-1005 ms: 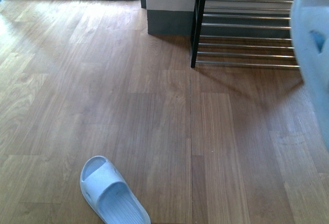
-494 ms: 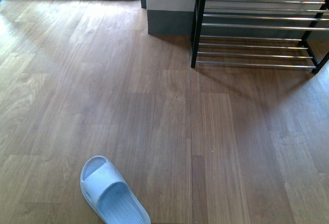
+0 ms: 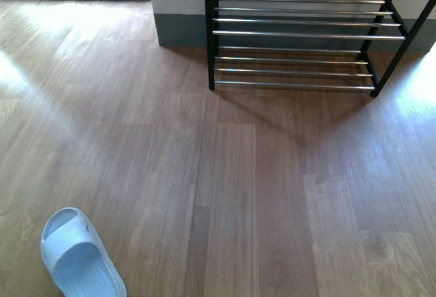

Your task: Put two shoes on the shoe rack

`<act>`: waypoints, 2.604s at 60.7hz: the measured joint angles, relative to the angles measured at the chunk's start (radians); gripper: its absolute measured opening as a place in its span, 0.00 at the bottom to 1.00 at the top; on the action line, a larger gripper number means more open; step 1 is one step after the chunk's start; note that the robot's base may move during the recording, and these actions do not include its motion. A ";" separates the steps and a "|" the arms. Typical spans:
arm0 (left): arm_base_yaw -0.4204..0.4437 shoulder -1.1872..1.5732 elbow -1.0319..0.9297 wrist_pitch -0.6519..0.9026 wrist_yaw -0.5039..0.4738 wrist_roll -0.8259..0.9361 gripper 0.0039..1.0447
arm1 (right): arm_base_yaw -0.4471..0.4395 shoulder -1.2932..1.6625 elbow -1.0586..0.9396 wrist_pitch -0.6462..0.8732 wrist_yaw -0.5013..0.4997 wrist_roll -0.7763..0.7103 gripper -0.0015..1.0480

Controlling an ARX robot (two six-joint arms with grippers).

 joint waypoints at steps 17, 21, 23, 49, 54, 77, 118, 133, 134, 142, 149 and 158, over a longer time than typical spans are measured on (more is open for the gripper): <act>-0.116 0.737 0.186 -0.111 -0.399 -0.469 0.91 | 0.001 -0.001 0.000 0.000 -0.009 0.000 0.02; -0.121 1.069 0.217 0.075 -0.353 -0.614 0.91 | 0.001 -0.001 0.000 0.000 -0.009 0.000 0.02; -0.119 1.233 0.241 0.163 -0.347 -0.659 0.91 | 0.001 -0.001 0.000 0.000 -0.009 0.000 0.02; -0.031 2.301 0.556 0.410 -0.298 -0.740 0.91 | 0.001 -0.001 0.000 0.000 -0.008 0.000 0.02; -0.012 2.417 0.623 0.397 -0.294 -0.739 0.91 | 0.001 -0.001 0.000 0.000 -0.008 0.000 0.02; 0.090 2.735 0.869 0.378 -0.330 -0.658 0.91 | 0.001 -0.001 0.000 0.000 -0.008 0.000 0.02; 0.142 2.900 1.039 0.420 -0.320 -0.463 0.33 | 0.001 -0.001 0.000 0.000 -0.008 0.000 0.02; 0.119 2.796 0.959 0.428 -0.309 -0.463 0.01 | 0.001 -0.001 0.000 0.000 -0.008 0.000 0.02; 0.117 2.787 0.953 0.429 -0.309 -0.463 0.01 | 0.001 -0.001 0.000 0.000 -0.008 0.000 0.02; 0.097 2.664 0.883 0.443 -0.317 -0.455 0.01 | 0.001 -0.001 0.000 0.000 -0.008 0.000 0.02; 0.083 2.530 0.813 0.449 -0.322 -0.441 0.01 | 0.001 -0.001 0.000 0.000 -0.008 0.000 0.02; 0.067 2.197 0.646 0.469 -0.323 -0.360 0.01 | 0.001 -0.001 0.000 0.000 -0.008 0.000 0.02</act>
